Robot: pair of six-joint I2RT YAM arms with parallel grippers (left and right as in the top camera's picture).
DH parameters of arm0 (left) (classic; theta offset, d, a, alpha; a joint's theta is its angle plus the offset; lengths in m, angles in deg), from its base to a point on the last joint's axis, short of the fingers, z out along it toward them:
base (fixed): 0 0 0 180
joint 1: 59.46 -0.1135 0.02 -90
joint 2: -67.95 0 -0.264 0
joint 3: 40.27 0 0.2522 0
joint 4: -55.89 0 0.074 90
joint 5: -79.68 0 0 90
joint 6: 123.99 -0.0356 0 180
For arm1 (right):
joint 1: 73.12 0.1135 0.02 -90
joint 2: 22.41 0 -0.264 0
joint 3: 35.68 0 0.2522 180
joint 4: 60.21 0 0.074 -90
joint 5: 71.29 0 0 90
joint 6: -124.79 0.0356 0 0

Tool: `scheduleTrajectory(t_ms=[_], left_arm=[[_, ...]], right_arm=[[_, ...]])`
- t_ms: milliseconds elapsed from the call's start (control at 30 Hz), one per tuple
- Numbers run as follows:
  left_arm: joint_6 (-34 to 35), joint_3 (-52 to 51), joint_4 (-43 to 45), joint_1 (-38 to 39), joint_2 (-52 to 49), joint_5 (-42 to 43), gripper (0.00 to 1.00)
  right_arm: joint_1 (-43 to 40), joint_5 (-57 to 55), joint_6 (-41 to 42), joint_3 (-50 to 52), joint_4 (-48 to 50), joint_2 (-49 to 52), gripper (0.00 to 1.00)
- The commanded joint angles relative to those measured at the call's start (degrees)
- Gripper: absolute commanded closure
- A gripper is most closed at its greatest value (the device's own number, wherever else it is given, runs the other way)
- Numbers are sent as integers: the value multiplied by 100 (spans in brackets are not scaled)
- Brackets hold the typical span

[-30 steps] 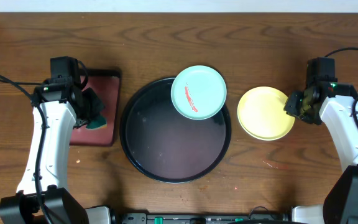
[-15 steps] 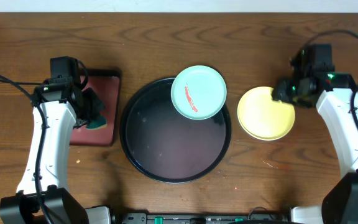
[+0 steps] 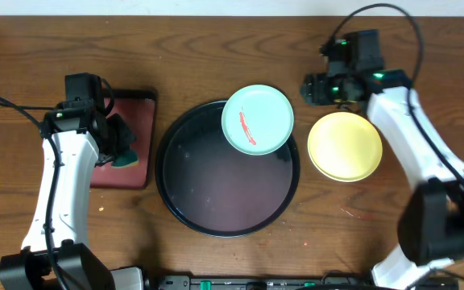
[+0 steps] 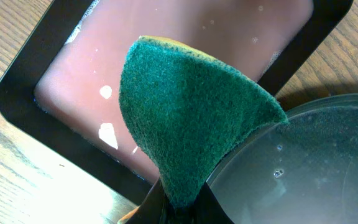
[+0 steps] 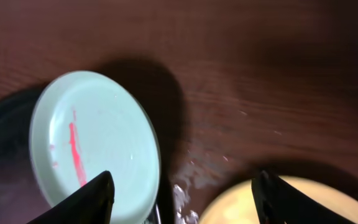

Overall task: Clean dirty plates on tray and stack at the side
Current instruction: 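Release the yellow plate and reach the right gripper to the remaining green plate, then grasp the green plate rim with the right gripper and pull it to tray center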

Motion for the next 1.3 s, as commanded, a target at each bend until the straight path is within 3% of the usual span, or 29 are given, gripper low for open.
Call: scheduleTrajectory(t_ms=[0, 333, 600, 833, 1133, 1233, 1267], left_arm=[[-101, 87, 9, -26, -55, -74, 93], [-101, 87, 20, -26, -55, -74, 93], [-101, 87, 31, -24, -55, -74, 92], [-101, 87, 44, -26, -55, -74, 93], [-101, 87, 46, -24, -55, -74, 93], [-101, 87, 46, -26, -55, -74, 93], [-101, 87, 46, -26, -55, -74, 93]], right_arm=[[184, 83, -107, -140, 225, 372, 36], [365, 81, 101, -138, 402, 949, 60], [376, 24, 173, -105, 352, 1209, 60], [461, 48, 177, -107, 363, 1222, 73], [706, 39, 173, -105, 321, 1226, 81], [782, 39, 214, -105, 319, 1226, 99], [800, 39, 302, -105, 319, 1226, 99]])
